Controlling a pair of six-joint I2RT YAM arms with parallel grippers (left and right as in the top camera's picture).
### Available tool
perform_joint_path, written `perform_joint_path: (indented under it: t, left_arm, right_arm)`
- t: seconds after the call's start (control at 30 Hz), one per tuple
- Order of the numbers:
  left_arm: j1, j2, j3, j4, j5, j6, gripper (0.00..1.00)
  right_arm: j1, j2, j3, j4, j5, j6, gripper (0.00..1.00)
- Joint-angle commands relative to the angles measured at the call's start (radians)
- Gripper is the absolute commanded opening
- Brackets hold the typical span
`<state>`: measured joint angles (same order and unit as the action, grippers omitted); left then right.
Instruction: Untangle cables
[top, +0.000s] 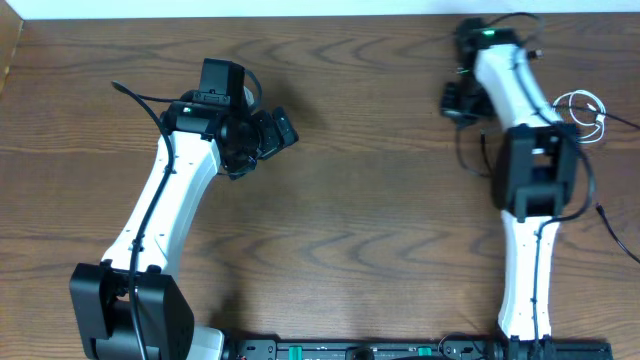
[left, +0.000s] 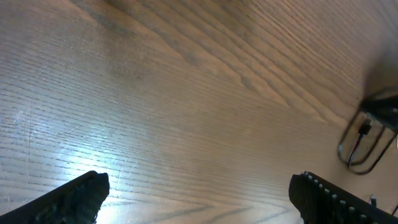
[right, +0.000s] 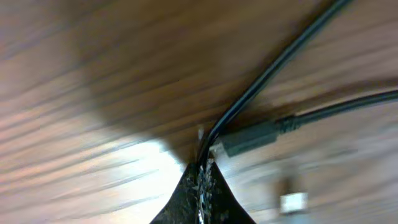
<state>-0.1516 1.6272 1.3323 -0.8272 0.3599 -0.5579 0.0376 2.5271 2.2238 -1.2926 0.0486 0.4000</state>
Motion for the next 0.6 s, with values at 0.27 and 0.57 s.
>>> perform_joint_path:
  t: [0.27,0.57]
  left_arm:
    - [0.002,0.006,0.012,-0.002,-0.014,-0.005,0.98]
    - [0.002,0.006,0.012,-0.002,-0.014,-0.005,0.98]
  right_arm:
    - [-0.447,-0.373,0.017,0.031,-0.019,-0.041,0.01]
    - [-0.652,-0.414,0.016,0.009,-0.111,-0.101,0.03]
